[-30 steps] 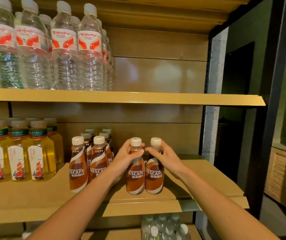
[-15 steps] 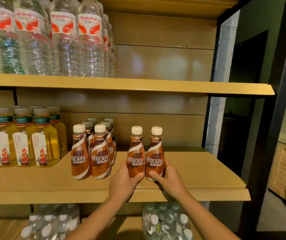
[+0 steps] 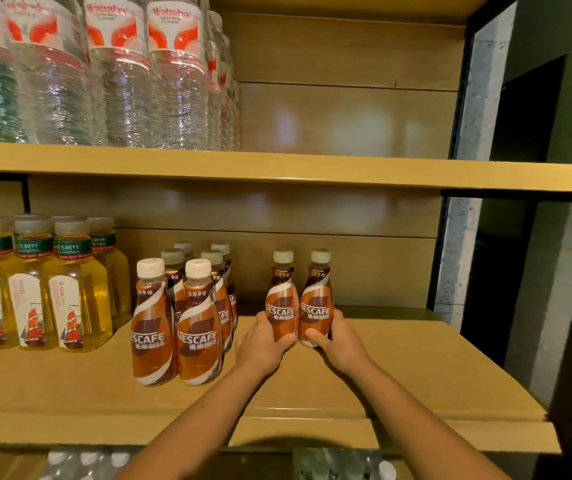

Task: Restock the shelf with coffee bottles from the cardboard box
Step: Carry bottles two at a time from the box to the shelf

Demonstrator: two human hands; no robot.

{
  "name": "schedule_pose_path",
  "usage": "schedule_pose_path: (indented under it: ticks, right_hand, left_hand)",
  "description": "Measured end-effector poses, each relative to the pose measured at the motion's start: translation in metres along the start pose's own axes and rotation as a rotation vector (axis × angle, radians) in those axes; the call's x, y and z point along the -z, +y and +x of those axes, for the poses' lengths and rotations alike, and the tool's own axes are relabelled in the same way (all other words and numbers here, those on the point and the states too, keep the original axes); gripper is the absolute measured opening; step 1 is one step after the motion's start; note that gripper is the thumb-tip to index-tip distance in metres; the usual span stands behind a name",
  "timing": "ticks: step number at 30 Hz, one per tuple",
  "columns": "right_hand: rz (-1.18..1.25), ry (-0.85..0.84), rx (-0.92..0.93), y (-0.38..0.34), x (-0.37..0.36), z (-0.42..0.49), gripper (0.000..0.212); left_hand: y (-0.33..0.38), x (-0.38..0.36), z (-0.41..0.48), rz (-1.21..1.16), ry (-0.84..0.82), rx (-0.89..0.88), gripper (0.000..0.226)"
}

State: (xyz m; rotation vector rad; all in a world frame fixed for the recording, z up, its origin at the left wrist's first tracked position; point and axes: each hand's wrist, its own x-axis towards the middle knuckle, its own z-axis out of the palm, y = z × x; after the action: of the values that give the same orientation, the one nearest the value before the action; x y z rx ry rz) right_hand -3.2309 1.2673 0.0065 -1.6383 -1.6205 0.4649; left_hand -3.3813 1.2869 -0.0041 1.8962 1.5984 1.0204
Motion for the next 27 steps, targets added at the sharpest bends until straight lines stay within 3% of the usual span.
schedule_pose_path:
  ticks: [10, 13, 17, 21, 24, 27]
  right_hand:
    - [-0.065, 0.015, -0.002, 0.008, -0.009, 0.016, 0.058]
    - [-0.123, 0.039, 0.008, 0.008, -0.008, 0.015, 0.062]
    - [-0.239, 0.088, 0.003, 0.005, 0.0, 0.0, 0.087]
    - [-0.449, 0.062, 0.064, -0.006, 0.024, -0.029, 0.086]
    - [-0.506, 0.065, 0.102, -0.02, 0.048, -0.061, 0.073]
    - [-0.557, 0.064, 0.09, -0.028, 0.07, -0.097, 0.067]
  left_hand:
    - [0.0, -0.004, 0.013, 0.121, 0.011, 0.039, 0.058]
    - [0.001, -0.002, 0.01, 0.119, -0.003, 0.042, 0.074]
    - [0.006, 0.01, -0.006, 0.118, -0.031, 0.06, 0.099]
    - [0.015, 0.023, -0.036, 0.221, -0.003, -0.052, 0.098]
    - [0.026, 0.028, -0.058, 0.325, 0.064, -0.253, 0.085]
    - [0.054, 0.028, -0.087, 0.361, 0.007, -0.357, 0.078]
